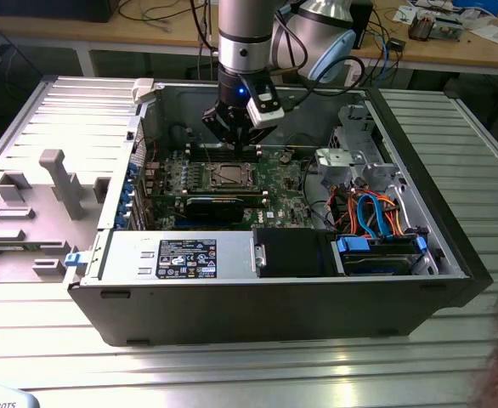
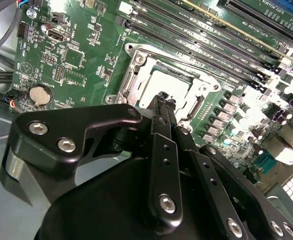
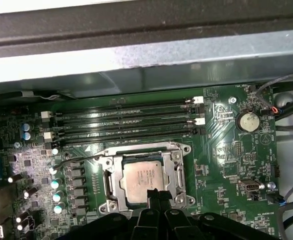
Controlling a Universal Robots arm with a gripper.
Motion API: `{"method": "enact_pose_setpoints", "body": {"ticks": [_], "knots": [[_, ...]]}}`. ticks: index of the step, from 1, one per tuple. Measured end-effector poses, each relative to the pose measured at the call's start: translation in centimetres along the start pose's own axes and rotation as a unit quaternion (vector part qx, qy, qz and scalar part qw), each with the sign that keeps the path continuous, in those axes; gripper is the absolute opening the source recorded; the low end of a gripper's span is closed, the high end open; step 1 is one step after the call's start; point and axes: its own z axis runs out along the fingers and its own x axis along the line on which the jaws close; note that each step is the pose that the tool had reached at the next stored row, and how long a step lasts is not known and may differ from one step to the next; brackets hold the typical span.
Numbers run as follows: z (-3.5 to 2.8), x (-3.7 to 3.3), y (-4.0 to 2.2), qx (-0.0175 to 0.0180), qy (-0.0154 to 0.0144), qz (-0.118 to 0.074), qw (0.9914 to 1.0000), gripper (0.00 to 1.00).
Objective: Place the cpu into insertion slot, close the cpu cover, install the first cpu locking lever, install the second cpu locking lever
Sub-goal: 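Install the first cpu locking lever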
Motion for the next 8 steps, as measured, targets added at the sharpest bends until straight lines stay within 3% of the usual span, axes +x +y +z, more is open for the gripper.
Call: {"method": "enact_pose_setpoints", "body": {"ticks": [8], "knots": [[0.0,0.0,0.0,-0.0001,-0.0008,-0.017,0.99985,0.11]]}}
